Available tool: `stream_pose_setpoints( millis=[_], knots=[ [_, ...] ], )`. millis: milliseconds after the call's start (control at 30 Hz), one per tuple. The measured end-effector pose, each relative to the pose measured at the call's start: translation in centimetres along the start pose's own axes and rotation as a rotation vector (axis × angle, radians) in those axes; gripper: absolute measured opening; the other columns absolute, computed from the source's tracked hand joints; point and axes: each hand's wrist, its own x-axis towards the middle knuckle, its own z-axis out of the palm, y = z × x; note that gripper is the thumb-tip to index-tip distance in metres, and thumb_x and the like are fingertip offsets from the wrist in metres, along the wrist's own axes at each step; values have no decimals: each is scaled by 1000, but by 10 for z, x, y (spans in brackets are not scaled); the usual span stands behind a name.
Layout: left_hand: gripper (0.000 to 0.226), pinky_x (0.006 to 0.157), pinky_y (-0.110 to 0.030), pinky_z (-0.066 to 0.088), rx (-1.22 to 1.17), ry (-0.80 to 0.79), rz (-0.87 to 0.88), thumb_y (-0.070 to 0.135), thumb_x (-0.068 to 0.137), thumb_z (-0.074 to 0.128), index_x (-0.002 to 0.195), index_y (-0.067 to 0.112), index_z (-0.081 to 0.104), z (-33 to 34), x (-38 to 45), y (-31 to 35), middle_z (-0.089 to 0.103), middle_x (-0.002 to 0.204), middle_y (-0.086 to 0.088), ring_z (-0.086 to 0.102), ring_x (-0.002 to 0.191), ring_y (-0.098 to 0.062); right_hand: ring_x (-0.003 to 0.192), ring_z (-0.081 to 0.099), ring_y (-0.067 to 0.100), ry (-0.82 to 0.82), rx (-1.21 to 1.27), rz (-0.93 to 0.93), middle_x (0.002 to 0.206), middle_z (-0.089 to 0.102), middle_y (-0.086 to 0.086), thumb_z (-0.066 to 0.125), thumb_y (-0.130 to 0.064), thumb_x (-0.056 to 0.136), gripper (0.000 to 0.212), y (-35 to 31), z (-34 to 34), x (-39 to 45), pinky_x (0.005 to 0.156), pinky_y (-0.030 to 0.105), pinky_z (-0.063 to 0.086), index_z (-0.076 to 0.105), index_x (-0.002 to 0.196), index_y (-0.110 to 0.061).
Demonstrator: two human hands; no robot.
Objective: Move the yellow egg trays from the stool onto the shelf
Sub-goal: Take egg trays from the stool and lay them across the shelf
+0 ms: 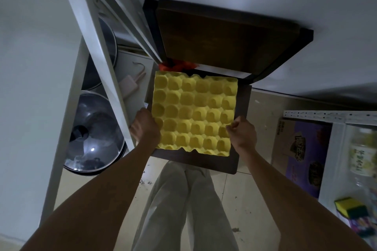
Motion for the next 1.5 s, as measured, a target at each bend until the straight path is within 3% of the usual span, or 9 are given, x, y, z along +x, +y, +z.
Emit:
stream_pose_setpoints(
  millis=[633, 733, 867, 1033, 1133, 1200, 1333, 1433, 1500],
  knots=[
    [19, 71, -48, 49, -156, -107, 71, 17, 100, 43, 116, 8, 38, -15, -17, -17, 68, 107, -20, 67, 95, -44, 83, 62, 21, -92, 109, 3, 86, 63, -2, 67, -26, 90, 17, -2, -26, -22, 69, 33, 47, 51, 91, -21],
    [24, 80, -51, 54, -338, -187, 1, 16, 97, 49, 116, 2, 45, -18, -8, -19, 68, 108, -24, 66, 100, -45, 80, 58, 22, -131, 168, 32, 82, 57, 0, 63, -23, 93, 16, -3, -28, -16, 68, 34, 44, 48, 92, -17],
    [18, 68, -37, 49, -361, -330, 60, 26, 85, 59, 98, 14, 62, -16, 1, -14, 69, 94, -11, 65, 86, -34, 76, 55, 18, -180, 294, 70, 80, 53, -2, 58, -17, 93, 13, -7, -28, -6, 58, 30, 39, 45, 93, -15],
    [28, 55, -30, 43, -436, -253, 57, 5, 83, 46, 106, 19, 57, -20, -5, -18, 66, 90, -10, 62, 73, -29, 97, 64, 27, -216, 362, 88, 104, 62, 12, 60, -7, 90, 22, -6, -33, -17, 83, 48, 56, 52, 110, -4],
    [32, 56, -38, 48, -529, -264, 67, -3, 82, 41, 109, 11, 53, -41, -18, -15, 61, 91, -23, 60, 73, -35, 102, 64, 38, -190, 414, 109, 111, 62, 24, 58, 2, 88, 24, -7, -45, -37, 88, 57, 56, 51, 111, 4],
    [27, 49, -33, 44, -578, -265, 89, -3, 81, 43, 101, 14, 51, -59, -33, -16, 57, 84, -24, 55, 64, -29, 97, 63, 39, -181, 488, 136, 109, 61, 27, 56, 8, 86, 19, -6, -55, -54, 85, 56, 56, 51, 104, 4],
    [23, 37, -25, 42, -669, -305, 37, 1, 80, 49, 89, 20, 58, -100, -70, -12, 57, 72, -8, 54, 50, -22, 95, 65, 27, -129, 724, 216, 102, 64, 5, 61, 4, 84, 27, -6, -90, -102, 70, 35, 52, 55, 97, -19],
    [16, 33, -21, 44, -688, -328, 31, 1, 85, 54, 91, 7, 67, -125, -95, -4, 61, 67, -10, 57, 38, -13, 103, 66, 31, -177, 785, 289, 110, 67, 7, 60, -1, 89, 24, 3, -118, -132, 87, 47, 56, 63, 105, -18],
    [13, 41, -23, 49, -668, -348, 86, 2, 88, 55, 88, -2, 67, -136, -110, 3, 62, 69, -14, 62, 48, -19, 101, 67, 38, -215, 750, 308, 107, 71, 20, 59, 0, 91, 16, 13, -135, -151, 93, 56, 55, 71, 98, -7]
  ],
)
